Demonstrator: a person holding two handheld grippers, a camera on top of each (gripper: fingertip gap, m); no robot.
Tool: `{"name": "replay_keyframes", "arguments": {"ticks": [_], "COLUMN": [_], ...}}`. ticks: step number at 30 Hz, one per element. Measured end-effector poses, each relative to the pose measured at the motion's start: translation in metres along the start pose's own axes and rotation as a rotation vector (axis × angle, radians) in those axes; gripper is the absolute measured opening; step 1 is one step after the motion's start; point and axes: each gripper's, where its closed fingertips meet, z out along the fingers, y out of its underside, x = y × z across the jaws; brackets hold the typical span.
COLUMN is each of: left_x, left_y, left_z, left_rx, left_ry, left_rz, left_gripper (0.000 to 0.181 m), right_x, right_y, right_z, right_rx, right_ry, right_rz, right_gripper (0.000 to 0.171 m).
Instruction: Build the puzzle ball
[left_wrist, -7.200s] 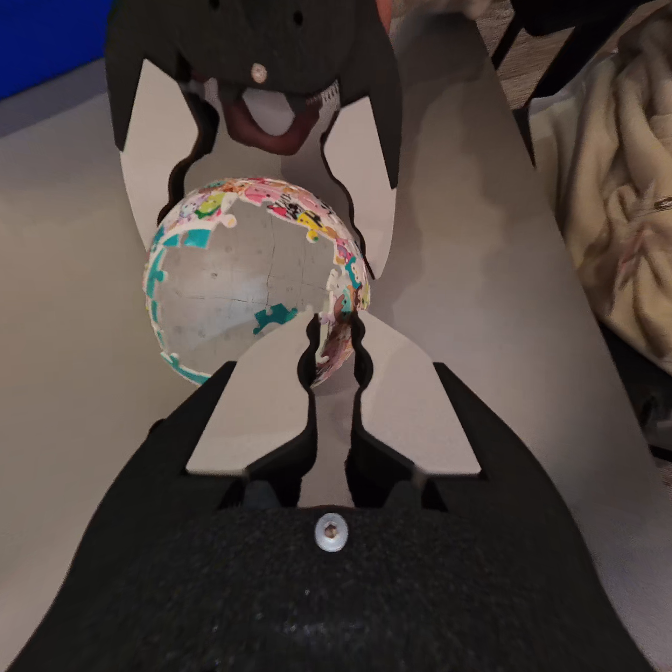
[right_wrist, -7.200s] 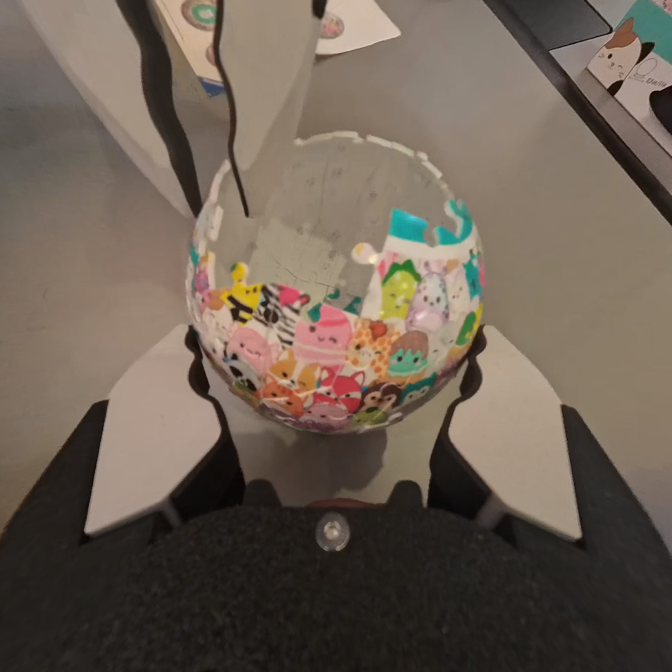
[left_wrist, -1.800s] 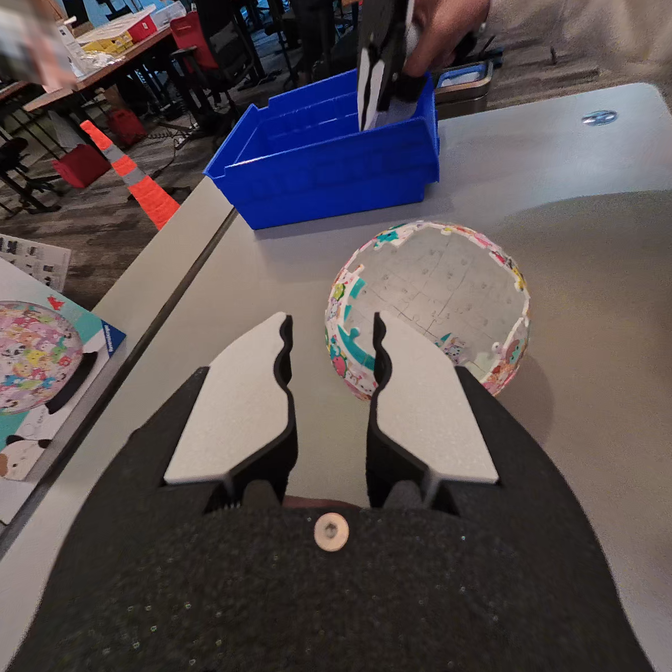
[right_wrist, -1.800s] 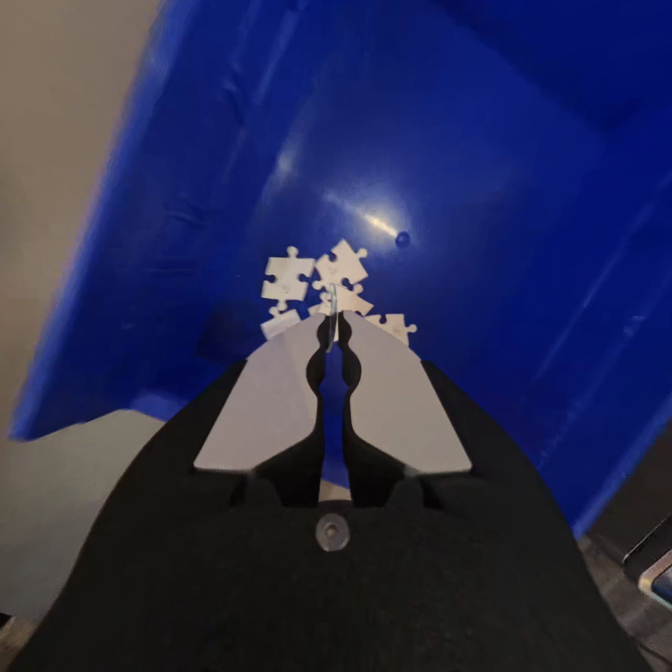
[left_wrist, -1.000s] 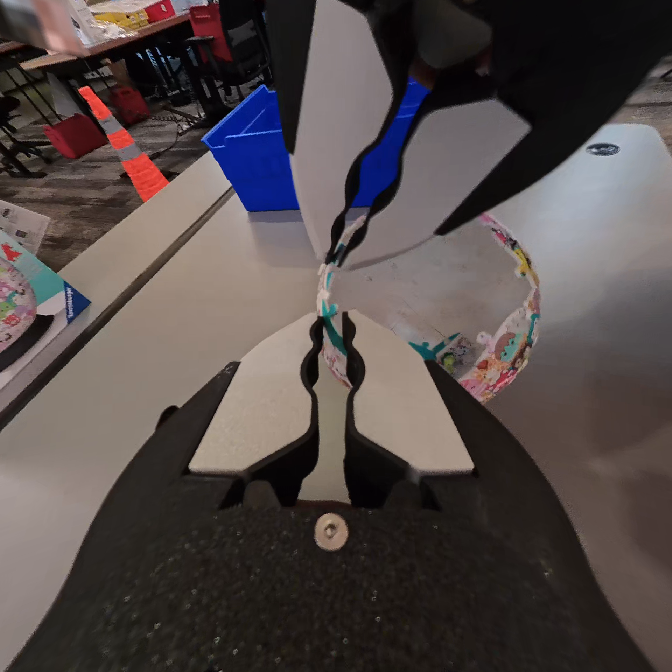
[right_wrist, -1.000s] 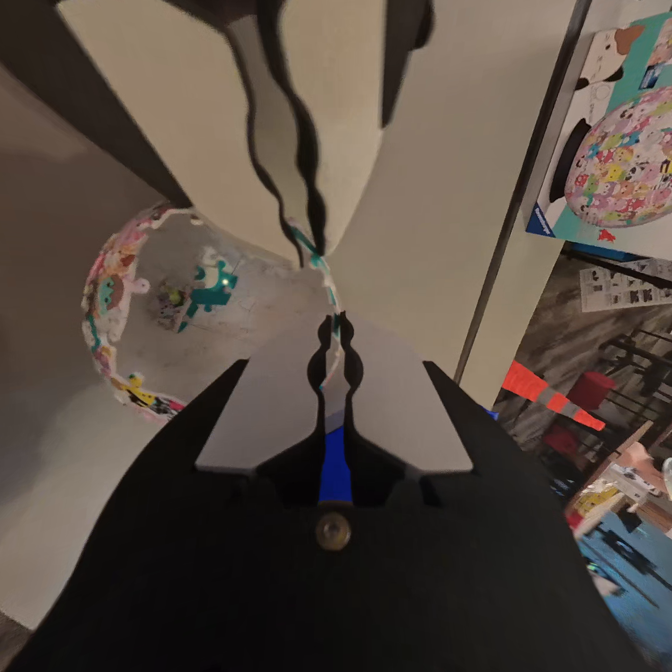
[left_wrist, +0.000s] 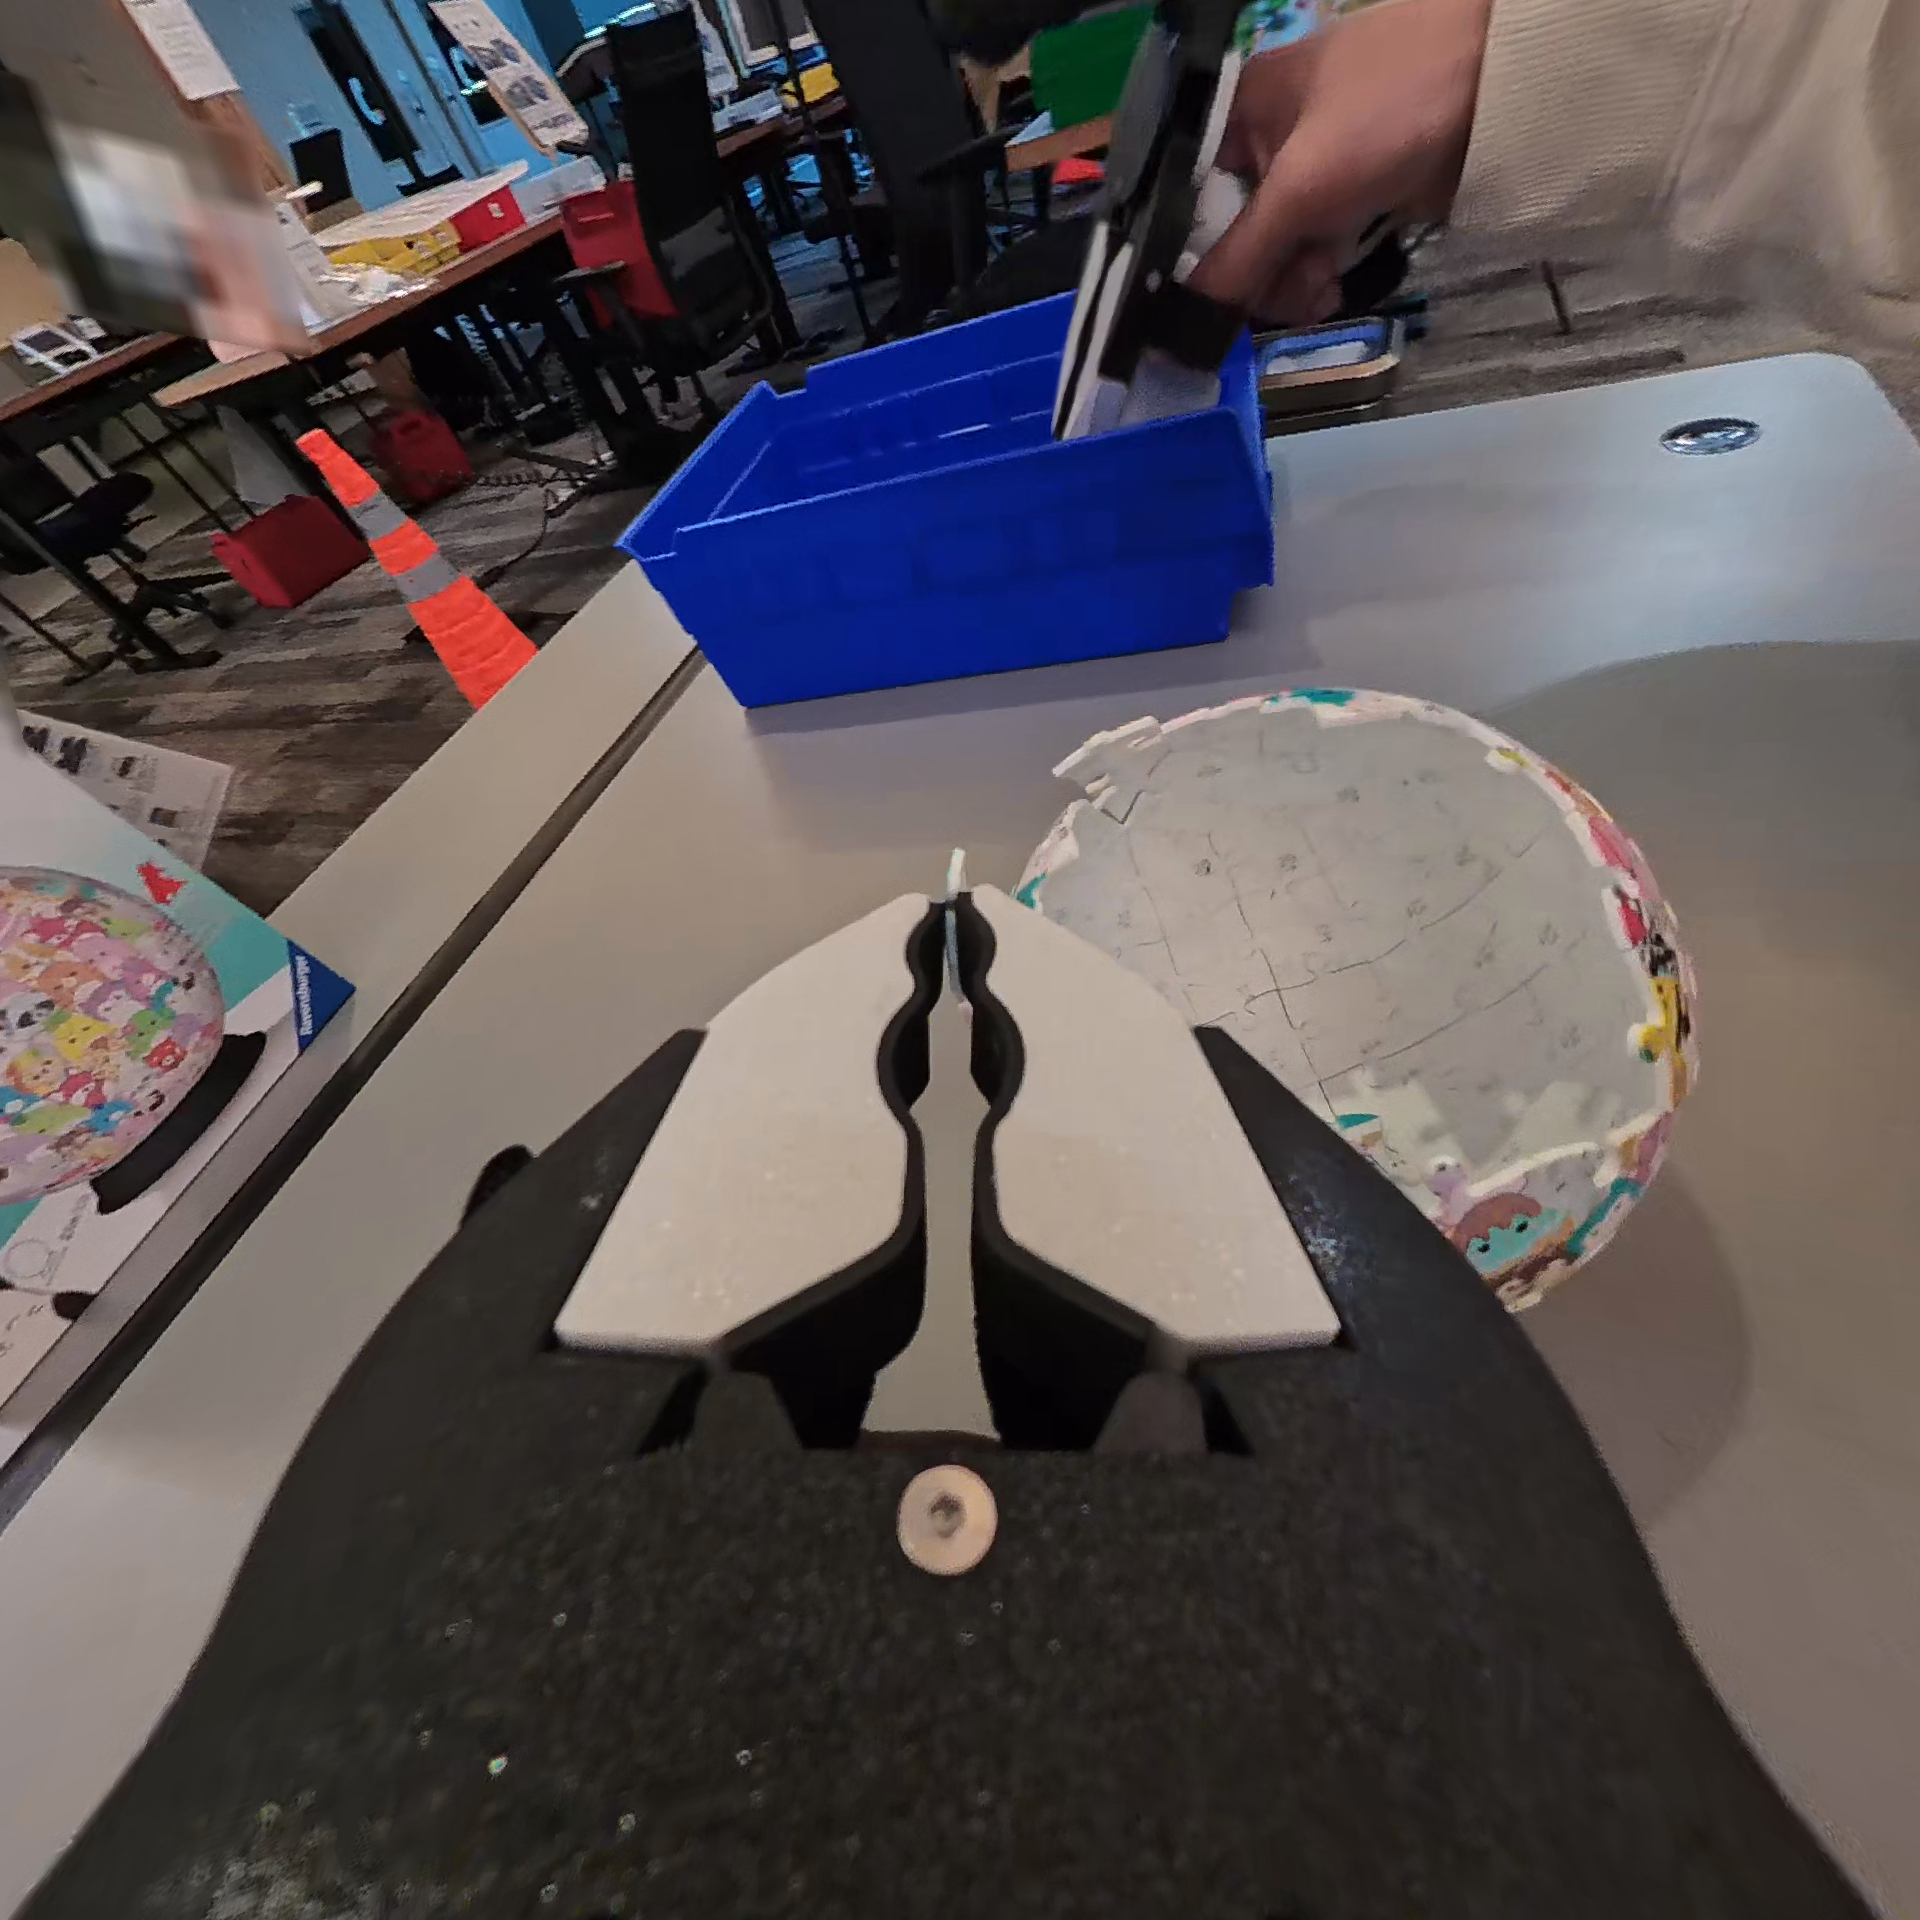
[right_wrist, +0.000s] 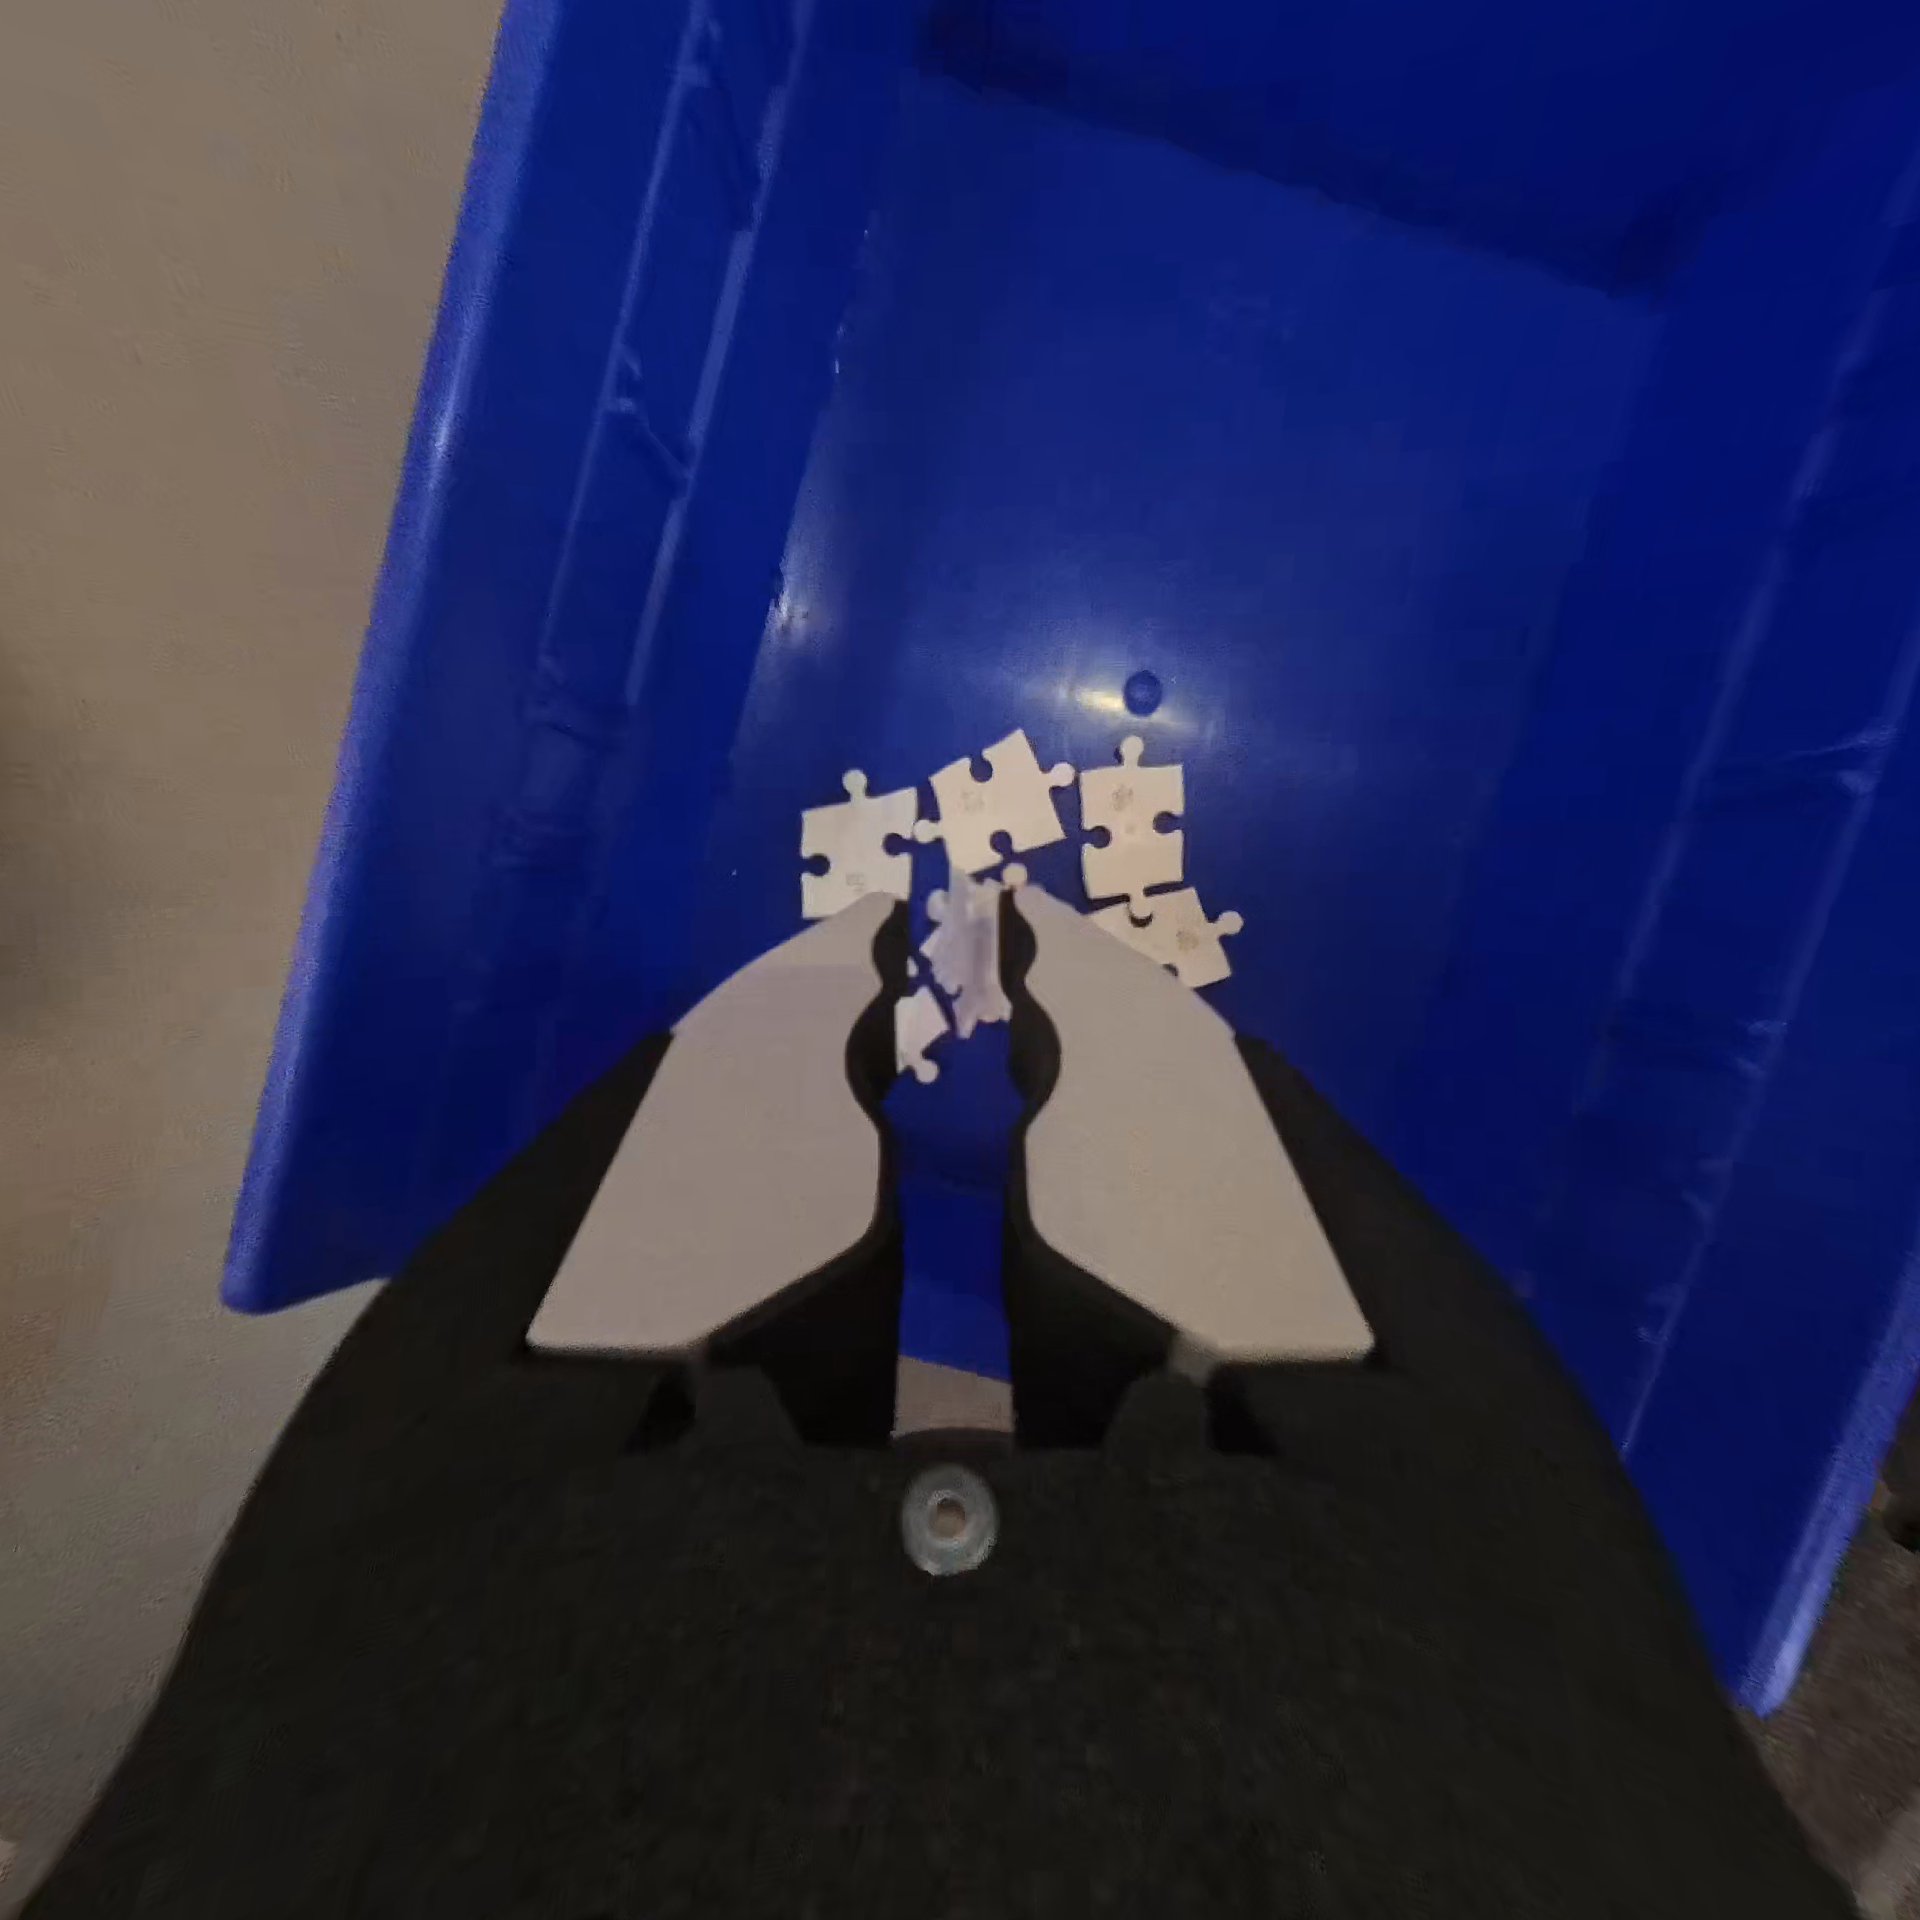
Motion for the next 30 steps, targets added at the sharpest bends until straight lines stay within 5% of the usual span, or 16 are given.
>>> {"name": "replay_keyframes", "arguments": {"ticks": [4, 6, 8, 12, 17, 22, 24, 30], "left_x": [0.002, 0.007, 0.007, 0.005, 0.005, 0.001, -0.001, -0.001], "left_y": [-0.004, -0.009, -0.013, -0.014, -0.017, -0.020, -0.017, -0.002], "left_z": [0.003, 0.006, 0.010, 0.017, 0.015, 0.012, 0.007, -0.011], "left_rx": [-0.003, 0.006, 0.000, -0.030, -0.021, 0.075, 0.095, 0.098], "left_ry": [0.099, 0.175, 0.219, 0.239, 0.247, 0.250, 0.241, 0.177], "left_rz": [0.052, 0.078, 0.099, 0.106, 0.032, -0.099, -0.139, -0.196], "left_gripper": [0.002, 0.002, 0.002, 0.002, 0.002, 0.002, 0.020, 0.035], "right_x": [-0.024, -0.084, -0.187, -0.297, -0.305, -0.306, -0.300, -0.270], "right_y": [-0.022, -0.060, -0.080, -0.096, -0.089, -0.094, -0.095, -0.110], "right_z": [-0.013, -0.034, -0.052, -0.071, -0.039, -0.035, -0.031, -0.041], "right_rx": [0.043, 0.203, 0.297, 0.332, 0.158, 0.204, 0.207, 0.259], "right_ry": [0.067, -0.002, -0.286, -0.487, -0.419, -0.528, -0.572, -0.899], "right_rz": [-0.095, -0.227, -0.432, -0.684, -0.826, -0.708, -0.602, 0.078], "right_gripper": [0.021, 0.010, 0.021, 0.024, 0.020, 0.002, 0.001, 0.001]}}
